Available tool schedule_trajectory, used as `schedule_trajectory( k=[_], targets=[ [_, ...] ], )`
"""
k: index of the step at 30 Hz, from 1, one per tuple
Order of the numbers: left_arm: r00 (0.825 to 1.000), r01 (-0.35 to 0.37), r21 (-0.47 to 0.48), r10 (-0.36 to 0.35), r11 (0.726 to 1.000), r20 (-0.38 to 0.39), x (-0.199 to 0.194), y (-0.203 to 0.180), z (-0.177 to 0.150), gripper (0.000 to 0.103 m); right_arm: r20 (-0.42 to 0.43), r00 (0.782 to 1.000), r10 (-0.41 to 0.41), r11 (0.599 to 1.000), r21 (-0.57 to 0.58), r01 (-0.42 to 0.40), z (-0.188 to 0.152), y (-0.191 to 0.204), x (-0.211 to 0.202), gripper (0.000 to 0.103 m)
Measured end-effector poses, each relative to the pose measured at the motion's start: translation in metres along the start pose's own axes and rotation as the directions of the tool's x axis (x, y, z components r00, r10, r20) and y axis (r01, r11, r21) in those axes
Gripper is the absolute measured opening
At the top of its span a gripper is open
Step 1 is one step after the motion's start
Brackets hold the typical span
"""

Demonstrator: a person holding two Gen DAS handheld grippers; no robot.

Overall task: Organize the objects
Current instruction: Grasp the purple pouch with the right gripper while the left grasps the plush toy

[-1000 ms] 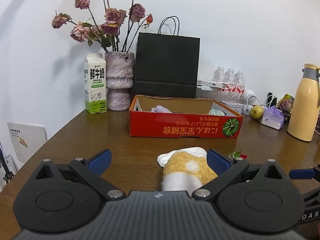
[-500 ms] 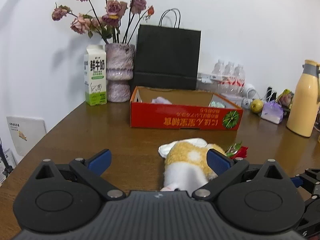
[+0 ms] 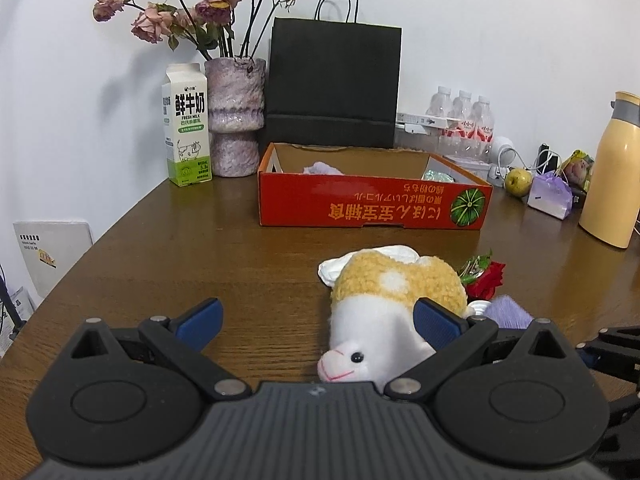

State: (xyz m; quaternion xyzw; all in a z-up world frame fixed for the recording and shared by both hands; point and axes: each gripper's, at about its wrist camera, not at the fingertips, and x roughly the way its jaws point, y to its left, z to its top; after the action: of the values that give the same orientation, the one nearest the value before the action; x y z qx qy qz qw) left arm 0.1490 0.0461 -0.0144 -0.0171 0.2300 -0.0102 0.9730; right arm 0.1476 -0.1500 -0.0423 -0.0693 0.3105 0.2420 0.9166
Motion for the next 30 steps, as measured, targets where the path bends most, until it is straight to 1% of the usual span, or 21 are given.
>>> schedule_trajectory(
  k=[1,2,5,9,15,20,25,30],
  targets=[
    [1.000,0.002,0.000,-0.002,1.000,-0.003,0.001,0.000,0.000,0.103,0.007,1.000,0.003,1.000,0.002,-0.003,0.000,0.000,-0.002,0.039],
    [1.000,0.004,0.000,-0.004,1.000,-0.007,0.001,0.000,0.000,0.103,0.011,1.000,0.008,1.000,0.007,-0.008,0.000,-0.001,-0.003,0.035],
    [1.000,0.010,0.000,-0.010,1.000,-0.017,0.004,-0.001,-0.001,0.103,0.018,1.000,0.024,0.999,0.032,-0.025,0.000,-0.006,-0.004,0.032],
    [0.999,0.015,0.000,-0.015,1.000,-0.036,0.008,-0.002,-0.003,0.103,0.040,0.999,0.023,0.998,0.064,-0.026,-0.003,-0.014,-0.011,0.032],
    [0.998,0.017,-0.013,-0.017,1.000,-0.057,0.014,-0.003,-0.004,0.103,0.079,0.996,-0.028,0.994,0.110,0.020,-0.008,-0.036,-0.023,0.031],
    [0.996,0.006,-0.013,-0.007,1.000,-0.086,0.022,-0.010,-0.003,0.103,0.100,0.992,-0.074,0.991,0.116,0.062,-0.009,-0.056,-0.029,0.031],
    [0.991,-0.034,-0.023,0.031,0.999,-0.130,0.037,-0.022,-0.003,0.103,0.125,0.983,-0.137,0.989,0.067,0.129,-0.005,-0.067,-0.028,0.031],
    [0.986,-0.068,-0.032,0.062,0.997,-0.156,0.047,-0.029,-0.004,0.103,0.126,0.983,-0.131,0.990,0.078,0.121,-0.004,-0.073,-0.026,0.031]
  ],
)
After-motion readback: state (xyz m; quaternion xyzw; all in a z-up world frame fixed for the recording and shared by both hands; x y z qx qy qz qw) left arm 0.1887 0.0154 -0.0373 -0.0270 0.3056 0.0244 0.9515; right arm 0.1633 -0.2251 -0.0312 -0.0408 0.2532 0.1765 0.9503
